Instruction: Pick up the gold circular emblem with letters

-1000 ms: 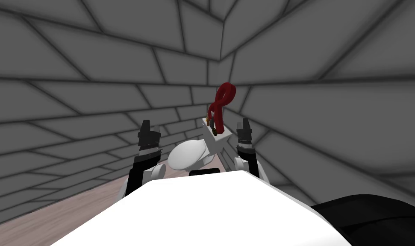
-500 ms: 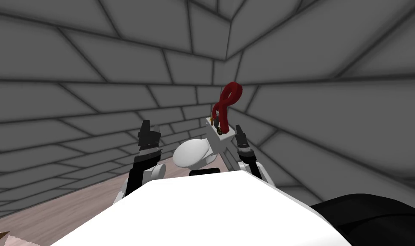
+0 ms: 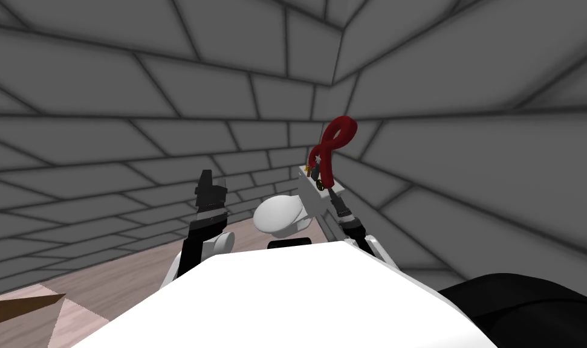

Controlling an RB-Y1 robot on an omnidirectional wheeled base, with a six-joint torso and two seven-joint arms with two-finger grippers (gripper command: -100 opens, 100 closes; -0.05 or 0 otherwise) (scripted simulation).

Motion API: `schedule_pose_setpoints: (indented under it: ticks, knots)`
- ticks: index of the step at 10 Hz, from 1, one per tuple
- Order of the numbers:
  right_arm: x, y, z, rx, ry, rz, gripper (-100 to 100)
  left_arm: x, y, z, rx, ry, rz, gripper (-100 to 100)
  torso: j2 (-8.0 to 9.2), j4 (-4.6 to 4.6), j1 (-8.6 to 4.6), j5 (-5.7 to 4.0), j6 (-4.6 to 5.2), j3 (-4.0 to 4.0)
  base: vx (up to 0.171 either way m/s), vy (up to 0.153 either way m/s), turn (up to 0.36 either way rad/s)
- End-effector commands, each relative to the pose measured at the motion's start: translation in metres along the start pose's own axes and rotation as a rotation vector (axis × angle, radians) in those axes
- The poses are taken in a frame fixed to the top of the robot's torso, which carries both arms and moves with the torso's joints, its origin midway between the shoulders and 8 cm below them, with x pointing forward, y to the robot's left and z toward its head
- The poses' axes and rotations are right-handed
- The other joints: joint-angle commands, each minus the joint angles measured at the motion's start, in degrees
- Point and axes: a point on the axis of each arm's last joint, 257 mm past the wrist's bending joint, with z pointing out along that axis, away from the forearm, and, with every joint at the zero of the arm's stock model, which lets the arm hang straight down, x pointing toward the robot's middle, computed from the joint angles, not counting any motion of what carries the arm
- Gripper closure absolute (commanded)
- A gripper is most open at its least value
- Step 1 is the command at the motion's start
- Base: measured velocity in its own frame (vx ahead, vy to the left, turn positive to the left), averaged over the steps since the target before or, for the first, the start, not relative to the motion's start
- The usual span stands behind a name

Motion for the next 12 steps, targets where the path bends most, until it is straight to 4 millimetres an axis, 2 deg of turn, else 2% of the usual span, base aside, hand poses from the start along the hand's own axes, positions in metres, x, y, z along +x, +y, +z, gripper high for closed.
schedule_pose_setpoints:
  ticks: [1,3,4,5,6,7,8,9,10,11,12]
  knots:
    - [0.005,-0.016,-0.009,0.033,0.049,-0.025,-100,0.0,0.0,0.0,0.0,0.0,0.0,0,0.0,0.0,0.0,0.0,0.0,0.0,-0.017,0.116,0.059]
    - [0.021,-0.057,-0.041,0.122,0.166,-0.084,-100,0.0,0.0,0.0,0.0,0.0,0.0,0,-0.05,-0.01,-0.12,-0.02,0.01,-0.03,-0.008,0.142,0.168]
    - [0.022,-0.061,-0.044,0.125,0.182,-0.094,-100,0.0,0.0,0.0,0.0,0.0,0.0,0,-0.07,-0.01,0.0,0.0,0.0,-0.03,-0.009,0.121,0.039]
    - [0.028,-0.084,-0.065,0.177,0.248,-0.125,-100,0.0,0.0,0.0,0.0,0.0,0.0,0,-0.05,-0.01,-0.11,-0.01,0.03,-0.03,-0.012,0.119,0.111]
    - [0.027,-0.084,-0.065,0.176,0.252,-0.129,-100,0.0,0.0,0.0,0.0,0.0,0.0,0,-0.04,0.0,-0.13,-0.02,0.01,-0.02,-0.008,0.092,0.07]
    - [0.03,-0.104,-0.086,0.218,0.319,-0.166,-100,0.0,0.0,0.0,0.0,0.0,0.0,0,-0.04,0.0,-0.22,-0.04,0.03,-0.02,-0.008,0.111,0.136]
    - [0.031,-0.108,-0.089,0.229,0.323,-0.164,-100,0.0,0.0,0.0,0.0,0.0,0.0,0,-0.03,0.0,-0.18,-0.03,0.02,-0.02,-0.007,0.096,0.059]
    - [0.031,-0.125,-0.11,0.267,0.389,-0.202,-100,0.0,0.0,0.0,0.0,0.0,0.0,0,-0.05,0.0,-0.22,-0.04,0.02,-0.02,0.008,0.112,0.153]
    - [0.032,-0.132,-0.116,0.285,0.394,-0.199,-100,0.0,0.0,0.0,0.0,0.0,0.0,0,-0.09,-0.01,-0.18,-0.03,0.0,-0.05,-0.001,0.096,0.07]
    - [0.029,-0.147,-0.137,0.32,0.46,-0.238,-100,0.0,0.0,0.0,0.0,0.0,0.0,0,-0.06,-0.01,-0.22,-0.03,0.04,-0.03,0.002,0.135,0.156]
    - [0.03,-0.155,-0.145,0.343,0.466,-0.235,-100,0.0,0.0,0.0,0.0,0.0,0.0,0,-0.08,-0.01,-0.11,-0.02,0.0,-0.04,0.005,0.101,0.073]
